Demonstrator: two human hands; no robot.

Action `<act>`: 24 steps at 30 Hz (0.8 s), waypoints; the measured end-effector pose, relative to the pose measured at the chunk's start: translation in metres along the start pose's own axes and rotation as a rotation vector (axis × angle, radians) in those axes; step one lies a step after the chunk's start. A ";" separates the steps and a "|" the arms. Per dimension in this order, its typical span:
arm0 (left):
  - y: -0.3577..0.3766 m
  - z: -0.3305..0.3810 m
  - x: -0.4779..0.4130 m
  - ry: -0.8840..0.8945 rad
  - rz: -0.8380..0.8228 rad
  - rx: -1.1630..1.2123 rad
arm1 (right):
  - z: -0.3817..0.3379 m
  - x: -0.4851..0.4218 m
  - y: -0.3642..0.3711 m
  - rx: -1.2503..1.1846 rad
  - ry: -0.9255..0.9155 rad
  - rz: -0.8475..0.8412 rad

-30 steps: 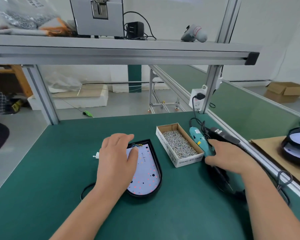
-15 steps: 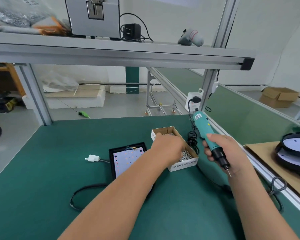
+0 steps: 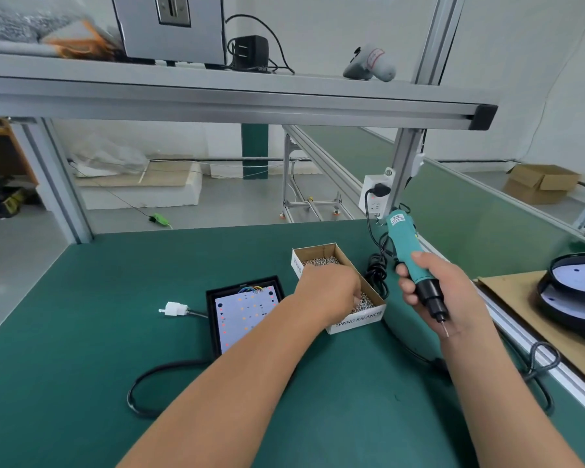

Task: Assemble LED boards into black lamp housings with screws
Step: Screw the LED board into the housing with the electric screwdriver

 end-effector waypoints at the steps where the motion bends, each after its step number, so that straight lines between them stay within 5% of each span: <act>1: -0.001 -0.001 0.001 -0.007 0.007 -0.002 | 0.000 0.001 0.001 -0.022 -0.002 0.002; 10: -0.025 -0.011 0.015 -0.105 0.072 0.243 | -0.004 0.006 0.013 -0.329 -0.056 0.015; 14: -0.037 -0.033 0.038 -0.307 0.118 0.978 | -0.007 0.012 0.014 -0.456 -0.169 0.070; 18: -0.026 -0.037 0.078 -0.427 -0.070 1.889 | -0.002 0.018 0.030 -0.488 -0.212 0.015; 24: -0.013 -0.059 0.142 -0.522 -0.113 2.077 | 0.017 0.030 0.063 -0.519 -0.166 0.019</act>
Point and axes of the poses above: each hand's wrist, its own x-axis away from the middle knuckle, its own y-axis out of the palm, z = x × y, the point moved 8 cm from there along -x, towards the middle knuckle, and after that the axes turned 12 degrees about -x, right-handed, at the moved point
